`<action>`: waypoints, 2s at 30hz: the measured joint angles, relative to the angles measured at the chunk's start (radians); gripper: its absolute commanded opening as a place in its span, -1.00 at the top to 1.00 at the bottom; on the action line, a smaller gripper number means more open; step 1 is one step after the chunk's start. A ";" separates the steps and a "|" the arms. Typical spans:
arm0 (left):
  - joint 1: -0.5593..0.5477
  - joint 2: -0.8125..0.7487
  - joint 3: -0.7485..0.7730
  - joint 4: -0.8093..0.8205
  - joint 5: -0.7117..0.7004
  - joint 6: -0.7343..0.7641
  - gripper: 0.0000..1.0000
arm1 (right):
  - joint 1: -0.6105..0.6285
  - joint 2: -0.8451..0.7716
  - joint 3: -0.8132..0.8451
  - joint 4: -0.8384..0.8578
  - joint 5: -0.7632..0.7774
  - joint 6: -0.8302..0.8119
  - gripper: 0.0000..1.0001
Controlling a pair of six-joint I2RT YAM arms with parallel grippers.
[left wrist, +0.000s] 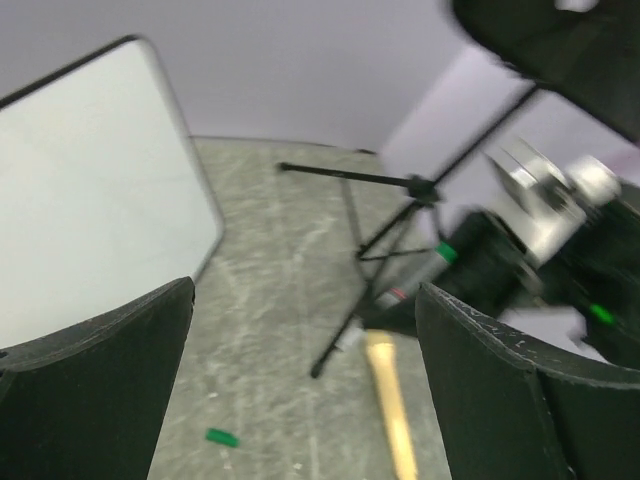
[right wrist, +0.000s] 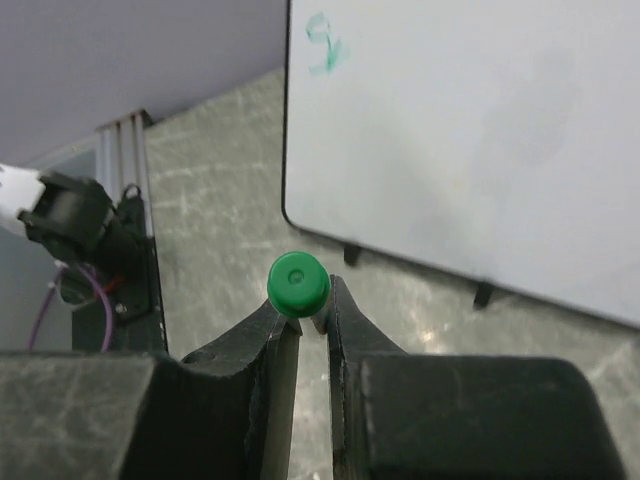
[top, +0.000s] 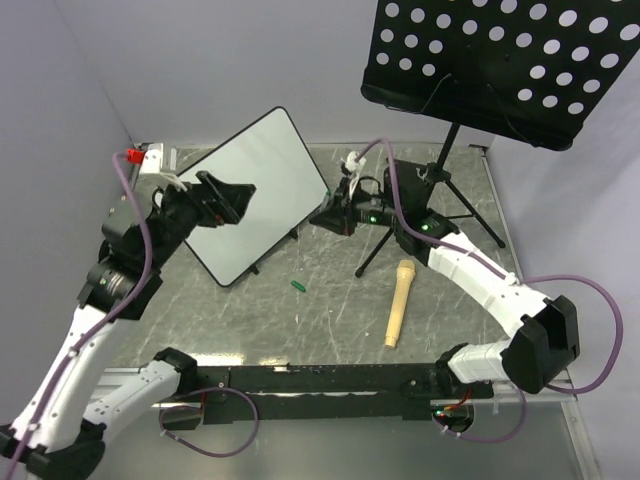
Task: Write a sentence on the whiteboard
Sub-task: Pick up the whiteboard from the whiteboard stand.
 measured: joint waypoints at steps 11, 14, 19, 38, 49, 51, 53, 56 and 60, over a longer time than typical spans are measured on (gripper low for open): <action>0.349 -0.014 -0.214 -0.048 0.108 -0.048 -0.94 | 0.051 -0.116 -0.235 0.061 0.174 -0.016 1.00; 0.391 -0.043 -0.238 -0.067 0.103 -0.037 -0.94 | 0.058 -0.115 -0.240 0.069 0.198 -0.014 1.00; 0.527 -0.057 -0.276 -0.043 0.147 -0.022 -0.98 | 0.056 -0.115 -0.241 0.095 0.207 -0.014 1.00; 0.978 0.037 -0.379 0.175 0.572 0.018 -0.89 | 0.015 -0.111 -0.254 0.113 0.044 0.000 1.00; 0.991 0.194 -0.441 0.312 0.684 0.023 -0.61 | 0.007 -0.098 -0.254 0.113 0.017 0.015 1.00; 0.992 0.217 -0.441 0.333 0.693 0.026 -0.45 | 0.005 -0.098 -0.254 0.113 0.013 0.016 1.00; 0.992 0.248 -0.441 0.359 0.710 0.028 -0.33 | 0.003 -0.097 -0.254 0.113 0.010 0.019 1.00; 0.993 0.305 -0.434 0.382 0.743 0.034 -0.29 | 0.000 -0.095 -0.254 0.113 0.003 0.022 1.00; 0.994 0.352 -0.431 0.391 0.772 0.054 -0.28 | -0.002 -0.093 -0.254 0.113 -0.003 0.025 1.00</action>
